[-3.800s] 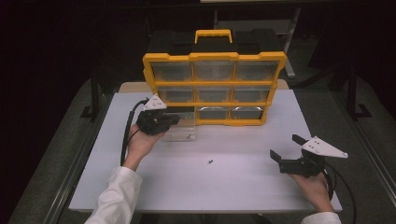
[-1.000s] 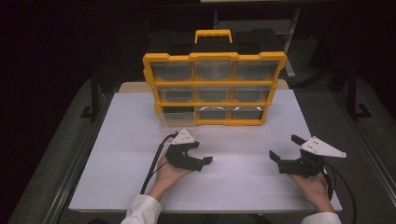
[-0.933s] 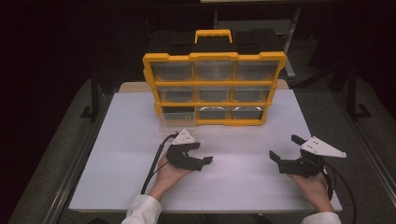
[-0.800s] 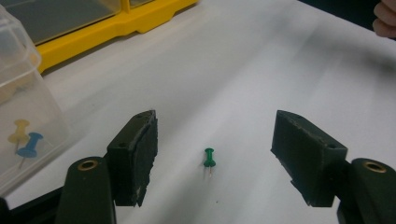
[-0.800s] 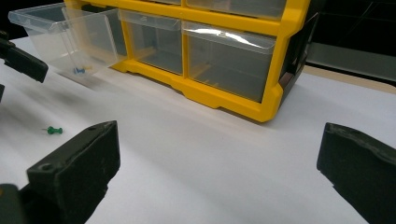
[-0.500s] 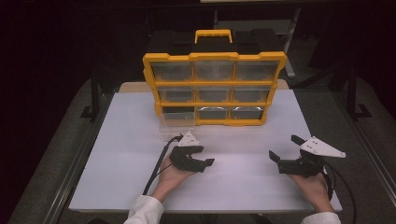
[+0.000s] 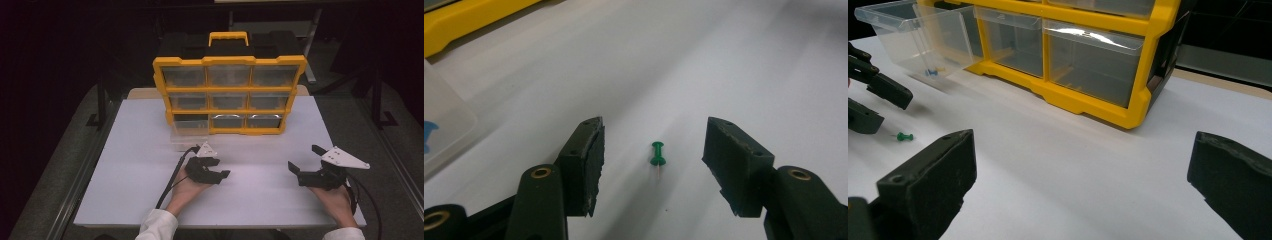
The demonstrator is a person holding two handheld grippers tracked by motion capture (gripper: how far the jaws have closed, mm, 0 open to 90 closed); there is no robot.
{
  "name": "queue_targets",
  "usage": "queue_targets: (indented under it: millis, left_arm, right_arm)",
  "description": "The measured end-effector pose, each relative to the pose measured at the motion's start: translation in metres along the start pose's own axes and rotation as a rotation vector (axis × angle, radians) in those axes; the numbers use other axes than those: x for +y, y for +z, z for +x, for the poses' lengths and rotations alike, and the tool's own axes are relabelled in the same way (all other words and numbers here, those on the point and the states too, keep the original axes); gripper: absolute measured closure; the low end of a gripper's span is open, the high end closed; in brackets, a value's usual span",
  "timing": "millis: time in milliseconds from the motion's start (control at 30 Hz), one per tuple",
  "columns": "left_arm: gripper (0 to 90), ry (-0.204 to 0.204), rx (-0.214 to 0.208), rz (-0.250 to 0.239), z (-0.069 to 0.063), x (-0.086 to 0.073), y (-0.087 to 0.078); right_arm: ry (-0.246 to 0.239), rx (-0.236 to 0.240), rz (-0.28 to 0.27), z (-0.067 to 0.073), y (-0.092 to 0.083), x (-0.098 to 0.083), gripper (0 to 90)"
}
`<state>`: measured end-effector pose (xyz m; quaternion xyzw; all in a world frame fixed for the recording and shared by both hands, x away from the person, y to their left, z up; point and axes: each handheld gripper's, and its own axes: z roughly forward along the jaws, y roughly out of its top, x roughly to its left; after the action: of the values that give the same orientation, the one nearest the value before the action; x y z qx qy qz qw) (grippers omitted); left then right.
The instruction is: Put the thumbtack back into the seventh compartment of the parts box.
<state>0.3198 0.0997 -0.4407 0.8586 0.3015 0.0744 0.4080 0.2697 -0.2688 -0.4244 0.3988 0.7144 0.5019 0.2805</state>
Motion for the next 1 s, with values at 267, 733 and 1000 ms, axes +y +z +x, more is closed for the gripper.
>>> queue_targets:
  millis: [267, 733, 1000]
  left_arm:
    - [50.8, 0.019, 0.005, 0.044, -0.001, 0.001, 0.005]
    - [60.2, 0.062, 0.043, 0.087, -0.01, 0.005, 0.012]
    - [79.3, 0.027, 0.042, 0.1, -0.007, 0.005, 0.017]
  right_arm:
    - [0.002, 0.0, -0.004, 0.0, 0.0, 0.0, 0.0]
    - [-0.002, 0.0, -0.001, 0.0, 0.0, 0.0, 0.0]
    - [-0.004, 0.002, -0.002, 0.001, 0.0, 0.0, 0.0]
